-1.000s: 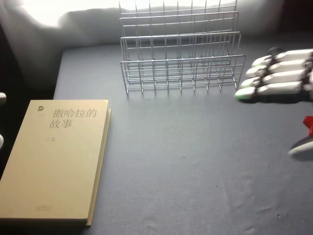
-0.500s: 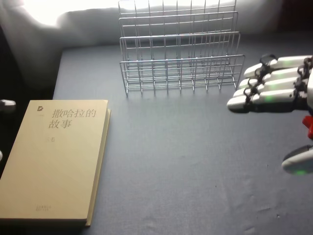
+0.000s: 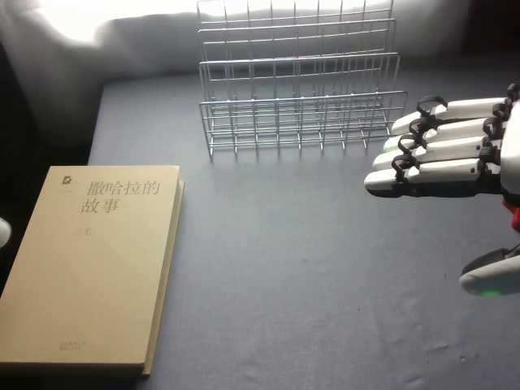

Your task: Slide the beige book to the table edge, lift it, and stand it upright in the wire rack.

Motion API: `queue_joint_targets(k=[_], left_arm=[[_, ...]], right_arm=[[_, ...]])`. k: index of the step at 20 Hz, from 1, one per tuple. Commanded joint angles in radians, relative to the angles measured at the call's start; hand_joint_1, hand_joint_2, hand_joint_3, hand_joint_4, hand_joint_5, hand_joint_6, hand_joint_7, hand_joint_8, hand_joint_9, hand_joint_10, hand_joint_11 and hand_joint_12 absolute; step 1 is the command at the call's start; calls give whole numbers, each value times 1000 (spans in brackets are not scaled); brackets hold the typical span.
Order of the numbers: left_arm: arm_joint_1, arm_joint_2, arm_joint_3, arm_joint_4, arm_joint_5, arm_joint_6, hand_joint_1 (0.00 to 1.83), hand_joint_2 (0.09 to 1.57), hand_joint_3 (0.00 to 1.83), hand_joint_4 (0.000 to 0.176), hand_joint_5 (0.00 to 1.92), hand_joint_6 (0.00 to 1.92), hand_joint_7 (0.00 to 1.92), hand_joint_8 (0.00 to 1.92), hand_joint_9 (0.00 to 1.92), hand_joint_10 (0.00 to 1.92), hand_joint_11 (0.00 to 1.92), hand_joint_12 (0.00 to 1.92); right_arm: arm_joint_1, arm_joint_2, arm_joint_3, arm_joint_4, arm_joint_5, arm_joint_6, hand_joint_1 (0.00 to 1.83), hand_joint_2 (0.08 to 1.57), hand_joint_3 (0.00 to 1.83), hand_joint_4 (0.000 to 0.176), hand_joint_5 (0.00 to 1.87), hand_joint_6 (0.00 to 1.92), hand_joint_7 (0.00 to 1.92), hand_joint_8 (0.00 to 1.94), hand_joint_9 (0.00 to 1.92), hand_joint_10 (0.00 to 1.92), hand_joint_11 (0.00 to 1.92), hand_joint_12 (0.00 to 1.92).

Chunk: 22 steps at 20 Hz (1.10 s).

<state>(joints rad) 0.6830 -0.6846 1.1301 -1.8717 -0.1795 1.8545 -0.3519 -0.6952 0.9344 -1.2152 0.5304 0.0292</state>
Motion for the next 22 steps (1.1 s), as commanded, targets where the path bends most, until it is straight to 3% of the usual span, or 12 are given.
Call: queue_joint_targets(k=[1, 4, 5, 6, 9, 10, 11, 13, 16, 22], left_arm=[[1, 6, 14, 2, -52, -31, 747, 1076, 0, 43, 137, 1, 129, 2, 102, 5, 0, 305], [22, -3, 24, 9, -55, -159, 737, 1079, 0, 40, 130, 0, 127, 1, 106, 5, 0, 327], [31, -4, 25, 55, -55, -238, 773, 1070, 0, 37, 131, 4, 124, 3, 107, 5, 0, 309], [46, -8, 26, 164, -59, -381, 776, 1068, 0, 36, 134, 5, 128, 5, 112, 7, 0, 306], [89, -23, 30, 366, -63, -655, 790, 1053, 0, 41, 129, 2, 137, 4, 125, 8, 0, 380], [110, -32, 30, 473, -78, -789, 789, 1058, 0, 36, 134, 6, 149, 5, 136, 10, 0, 442], [138, -42, 28, 617, -118, -978, 785, 1056, 0, 37, 133, 5, 152, 4, 139, 10, 0, 464], [205, -64, 21, 788, -219, -1253, 809, 1049, 0, 36, 136, 5, 178, 12, 154, 14, 0, 473], [276, -96, 17, 861, -298, -1424, 840, 1028, 0, 36, 167, 11, 202, 8, 179, 18, 0, 557], [359, -143, 51, 952, -378, -1634, 861, 1006, 0, 45, 173, 4, 228, 5, 232, 25, 0, 692]], right_arm=[[12, 7, -4, 55, 58, 4, 160, 1191, 0, 0, 153, 5, 152, 6, 138, 0, 0, 225], [12, 8, -5, 55, 65, 1, 158, 1199, 2, 0, 148, 2, 172, 3, 138, 0, 0, 154], [12, 8, -5, 55, 65, 0, 157, 1197, 0, 0, 158, 4, 161, 0, 142, 1, 0, 169], [12, 8, -6, 55, 66, 0, 152, 1196, 0, 0, 158, 4, 160, 0, 139, 0, 0, 174], [12, 9, -7, 55, 68, -3, 164, 1194, 0, 0, 159, 2, 154, 1, 147, 3, 0, 201], [12, 9, -7, 55, 69, -3, 185, 1184, 0, 0, 164, 2, 165, 2, 169, 2, 0, 291], [12, 9, -7, 55, 70, -4, 175, 1188, 1, 0, 149, 1, 149, 1, 145, 1, 0, 236], [12, 9, -8, 55, 72, -6, 207, 1192, 1, 0, 134, 2, 126, 2, 122, 4, 0, 175], [12, 9, -8, 55, 75, -14, 194, 1189, 0, 0, 152, 4, 150, 2, 127, 2, 0, 223], [12, 8, -9, 56, 74, -19, 184, 1199, 2, 0, 137, 0, 143, 2, 113, 3, 0, 216]])
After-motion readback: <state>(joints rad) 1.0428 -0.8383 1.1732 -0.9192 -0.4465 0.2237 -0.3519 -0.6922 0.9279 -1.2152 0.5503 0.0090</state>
